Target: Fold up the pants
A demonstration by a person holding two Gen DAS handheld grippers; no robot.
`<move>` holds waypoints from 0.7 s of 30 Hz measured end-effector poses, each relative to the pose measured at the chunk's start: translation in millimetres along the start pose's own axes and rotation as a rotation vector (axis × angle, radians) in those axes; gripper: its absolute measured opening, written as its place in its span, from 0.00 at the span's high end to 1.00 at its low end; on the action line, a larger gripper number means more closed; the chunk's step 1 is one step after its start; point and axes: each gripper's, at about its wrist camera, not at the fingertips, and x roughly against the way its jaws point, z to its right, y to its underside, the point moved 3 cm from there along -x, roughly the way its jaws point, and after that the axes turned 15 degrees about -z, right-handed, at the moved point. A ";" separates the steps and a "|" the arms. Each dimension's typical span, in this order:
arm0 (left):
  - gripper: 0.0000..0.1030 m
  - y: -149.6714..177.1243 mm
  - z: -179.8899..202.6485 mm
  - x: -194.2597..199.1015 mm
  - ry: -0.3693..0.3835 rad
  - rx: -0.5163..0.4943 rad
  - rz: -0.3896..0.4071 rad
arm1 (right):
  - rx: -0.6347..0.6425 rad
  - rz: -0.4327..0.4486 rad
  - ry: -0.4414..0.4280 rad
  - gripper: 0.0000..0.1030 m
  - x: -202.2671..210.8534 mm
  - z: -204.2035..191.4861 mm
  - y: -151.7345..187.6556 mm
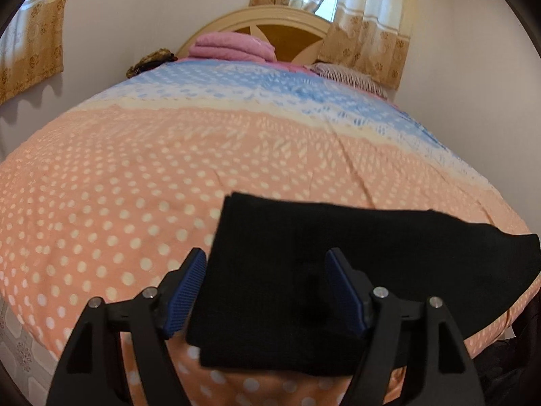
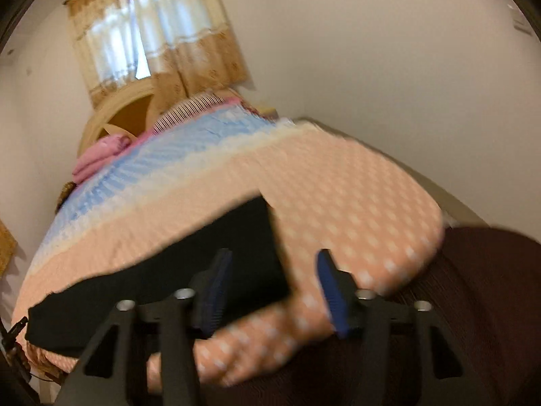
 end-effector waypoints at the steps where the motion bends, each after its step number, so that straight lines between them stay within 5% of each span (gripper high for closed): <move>1: 0.27 0.4 -2.3 -2.9 0.004 0.014 -0.005 | -0.004 -0.015 0.008 0.56 -5.0 4.5 5.1; 7: 0.27 3.4 -16.0 -16.3 0.005 0.066 -0.040 | 0.006 -0.061 -0.070 0.61 -36.1 6.4 13.1; 10: 0.26 5.9 -13.5 -16.6 -0.003 0.052 -0.032 | 0.019 -0.081 -0.087 0.74 -42.5 -2.8 9.3; 12: 0.26 7.2 -12.6 -17.4 -0.006 0.045 -0.030 | 0.041 -0.079 -0.031 0.95 -44.3 -6.3 7.4; 21: 0.25 7.7 1.3 -8.5 -0.081 -0.018 -0.011 | 0.015 -0.050 0.005 0.95 -41.7 2.9 -1.4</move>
